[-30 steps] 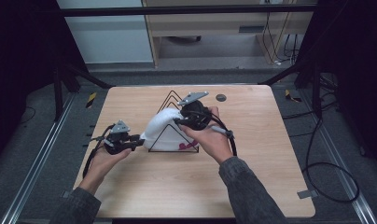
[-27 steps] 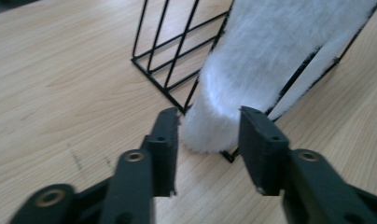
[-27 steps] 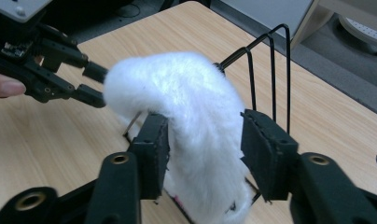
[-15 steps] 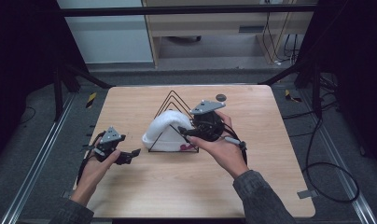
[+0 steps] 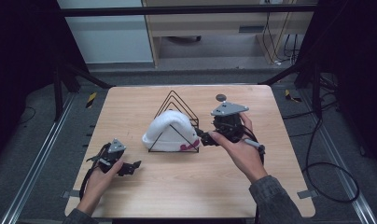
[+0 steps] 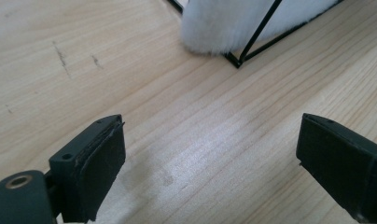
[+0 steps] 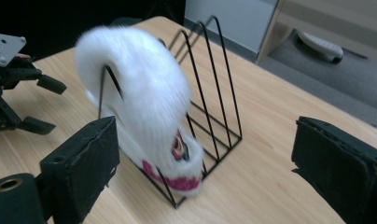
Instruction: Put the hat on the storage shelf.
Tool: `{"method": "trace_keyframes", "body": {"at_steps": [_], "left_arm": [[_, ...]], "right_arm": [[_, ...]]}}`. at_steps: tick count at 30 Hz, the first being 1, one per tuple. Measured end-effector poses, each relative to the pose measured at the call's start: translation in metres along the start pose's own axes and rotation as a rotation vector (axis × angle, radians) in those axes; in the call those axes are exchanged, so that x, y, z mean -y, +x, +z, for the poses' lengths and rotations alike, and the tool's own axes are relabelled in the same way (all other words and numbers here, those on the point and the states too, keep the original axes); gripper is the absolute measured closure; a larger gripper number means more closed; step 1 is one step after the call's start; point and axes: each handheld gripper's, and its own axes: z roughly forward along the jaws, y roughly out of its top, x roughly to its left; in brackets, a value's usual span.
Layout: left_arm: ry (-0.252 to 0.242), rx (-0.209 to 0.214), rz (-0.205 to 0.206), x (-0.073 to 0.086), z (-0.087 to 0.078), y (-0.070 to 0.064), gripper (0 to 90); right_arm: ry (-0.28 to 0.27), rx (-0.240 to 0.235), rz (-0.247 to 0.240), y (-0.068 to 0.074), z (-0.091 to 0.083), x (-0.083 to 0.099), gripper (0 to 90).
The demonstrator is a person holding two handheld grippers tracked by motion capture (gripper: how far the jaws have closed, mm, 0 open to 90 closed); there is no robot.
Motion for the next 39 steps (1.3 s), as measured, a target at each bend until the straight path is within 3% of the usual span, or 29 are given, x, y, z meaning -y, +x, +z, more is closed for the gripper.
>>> {"method": "trace_keyframes", "body": {"at_steps": [3,8,17,23,30,32,39], "left_arm": [[-0.016,-0.010,-0.001,0.001,0.001,-0.001,7.5],[0.002,-0.032,-0.006,0.003,0.006,0.002,7.2],[-0.002,-0.022,-0.033,0.005,0.016,0.006,6.3],[-0.013,-0.016,-0.031,0.007,0.017,0.009,4.8],[-0.022,-0.012,-0.023,0.008,0.018,0.010,3.4],[-0.021,-0.011,-0.023,0.008,0.018,0.010,3.1],[-0.018,-0.007,-0.020,0.008,0.018,0.010,1.7]], "right_arm": [[0.009,0.016,0.017,-0.010,-0.006,0.013,8.6],[0.038,0.069,0.044,-0.026,-0.015,0.040,10.9],[0.085,0.115,0.105,-0.044,-0.020,0.091,11.5],[0.119,0.145,0.149,-0.052,-0.012,0.122,12.4],[0.170,0.147,0.200,-0.059,0.005,0.152,13.1],[0.174,0.148,0.217,-0.059,0.009,0.157,13.5],[0.219,0.155,0.203,-0.056,0.031,0.163,13.8]]}}
